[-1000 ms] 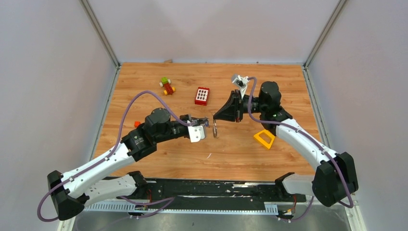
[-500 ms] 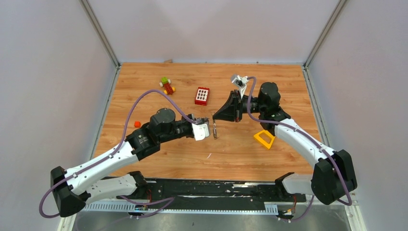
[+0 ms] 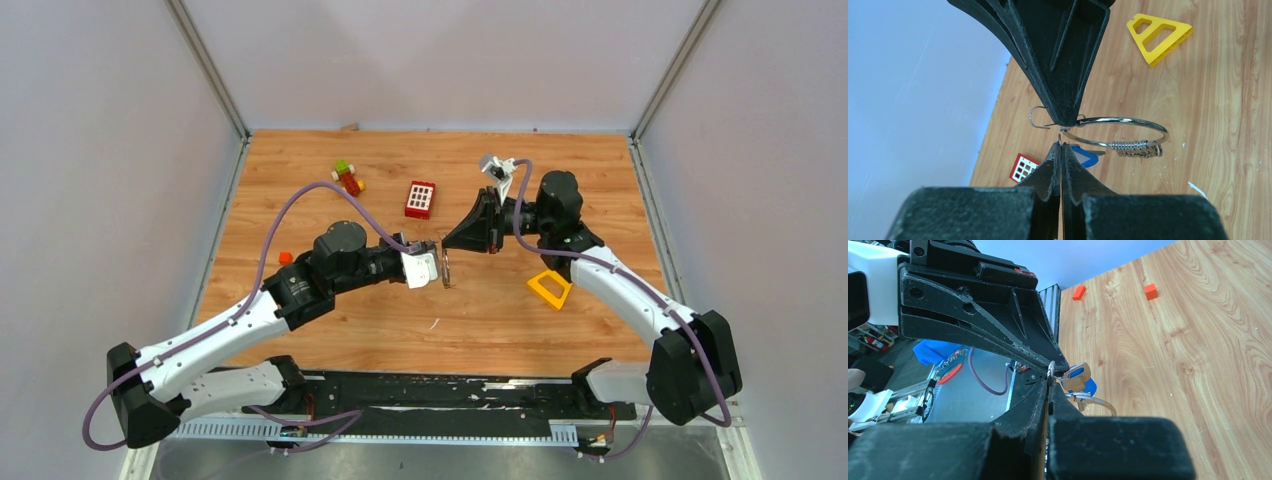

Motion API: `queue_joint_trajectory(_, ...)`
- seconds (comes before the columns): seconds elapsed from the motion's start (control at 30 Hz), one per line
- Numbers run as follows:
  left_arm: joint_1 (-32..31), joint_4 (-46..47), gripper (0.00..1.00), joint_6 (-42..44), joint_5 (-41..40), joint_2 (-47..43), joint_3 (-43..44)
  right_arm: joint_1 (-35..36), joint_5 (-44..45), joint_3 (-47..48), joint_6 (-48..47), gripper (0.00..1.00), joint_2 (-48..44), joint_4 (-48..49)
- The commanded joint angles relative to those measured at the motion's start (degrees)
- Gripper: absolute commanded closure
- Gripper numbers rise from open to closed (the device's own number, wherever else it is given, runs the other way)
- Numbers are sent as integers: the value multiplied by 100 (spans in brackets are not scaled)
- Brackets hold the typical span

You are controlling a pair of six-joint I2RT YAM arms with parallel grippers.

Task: Put the keys on the keyring

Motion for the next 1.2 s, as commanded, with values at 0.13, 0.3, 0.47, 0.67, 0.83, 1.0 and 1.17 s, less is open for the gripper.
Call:
queue_joint_trajectory(0.13,-54,231,100,-99,29,-19,239,70,-3,30,16,100,99,129)
queue_joint_trajectory(0.3,-60,240,100,-112,10,-6,263,91,6,40,-32,100,130,60)
queue_joint_trajectory(0.47,-65,237,100,-116,-41,7,274,98,-3,49,-48,100,117,46)
queue_joint_trajectory(0.67,-65,245,100,-118,-95,-5,292,98,14,47,-129,100,121,-18)
queue_joint_trajectory(0.83,-65,254,100,-120,-133,-16,308,101,24,57,-161,100,139,-54)
queue_joint_trajectory(1.0,-65,237,100,-137,-147,-3,344,126,40,59,-166,100,131,-65)
queue_joint_trajectory(1.17,-65,212,100,-152,-124,53,377,161,63,58,-210,100,122,-100)
